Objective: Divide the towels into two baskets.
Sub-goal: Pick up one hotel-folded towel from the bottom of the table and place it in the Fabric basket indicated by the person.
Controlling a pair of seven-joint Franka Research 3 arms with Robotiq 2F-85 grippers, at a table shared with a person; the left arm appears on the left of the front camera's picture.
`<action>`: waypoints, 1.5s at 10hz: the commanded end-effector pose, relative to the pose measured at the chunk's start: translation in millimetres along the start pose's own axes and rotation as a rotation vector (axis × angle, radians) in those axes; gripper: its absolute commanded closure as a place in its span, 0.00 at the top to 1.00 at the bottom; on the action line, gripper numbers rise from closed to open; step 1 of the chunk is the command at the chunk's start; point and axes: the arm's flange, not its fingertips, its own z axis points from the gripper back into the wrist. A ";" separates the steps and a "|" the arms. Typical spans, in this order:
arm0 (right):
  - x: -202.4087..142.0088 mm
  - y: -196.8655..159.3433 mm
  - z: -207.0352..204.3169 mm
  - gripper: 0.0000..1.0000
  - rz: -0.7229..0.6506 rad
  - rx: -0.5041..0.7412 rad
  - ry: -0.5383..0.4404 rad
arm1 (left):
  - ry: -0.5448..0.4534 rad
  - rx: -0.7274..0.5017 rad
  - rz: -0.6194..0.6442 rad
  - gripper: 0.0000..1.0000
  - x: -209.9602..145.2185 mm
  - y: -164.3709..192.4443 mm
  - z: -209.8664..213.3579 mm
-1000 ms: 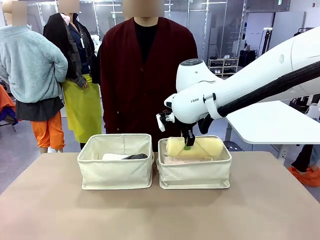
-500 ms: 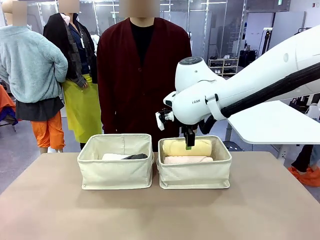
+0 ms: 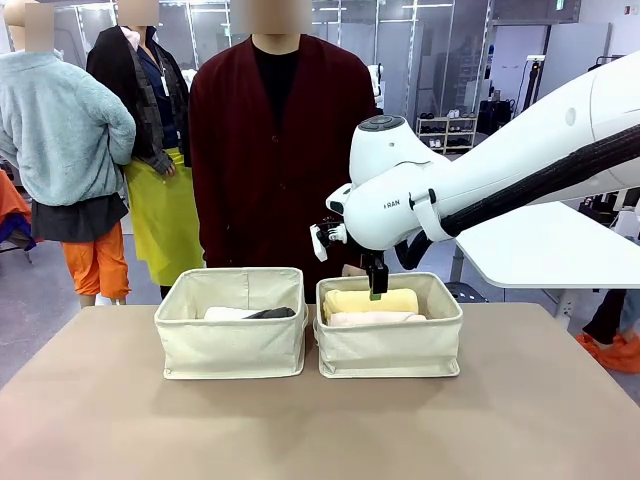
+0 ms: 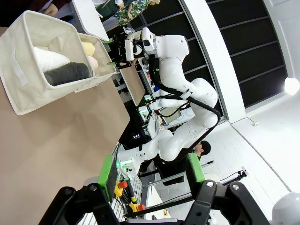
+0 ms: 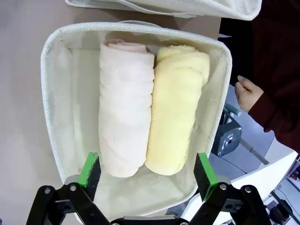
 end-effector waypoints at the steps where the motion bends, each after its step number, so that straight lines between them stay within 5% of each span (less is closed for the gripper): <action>1: -0.3 -2.1 1.2 1.00 0.015 0.003 0.006 | 0.006 -0.001 -0.003 0.76 -3.7 -4.6 0.9; 7: 0.2 0.1 -0.1 0.96 0.000 0.001 0.000 | 0.006 -0.001 -0.003 0.76 -3.7 -4.6 0.9; 9: -47.7 29.4 22.0 1.00 -0.074 0.111 -0.081 | 0.006 -0.001 -0.003 0.76 -3.7 -4.6 0.9; 12: -106.1 76.5 54.2 1.00 -0.186 0.082 -0.122 | 0.006 -0.001 -0.003 0.76 -3.7 -4.6 0.9; 15: -178.5 123.9 76.4 1.00 -0.349 0.149 -0.305 | 0.006 -0.001 -0.003 0.76 -3.7 -4.6 0.9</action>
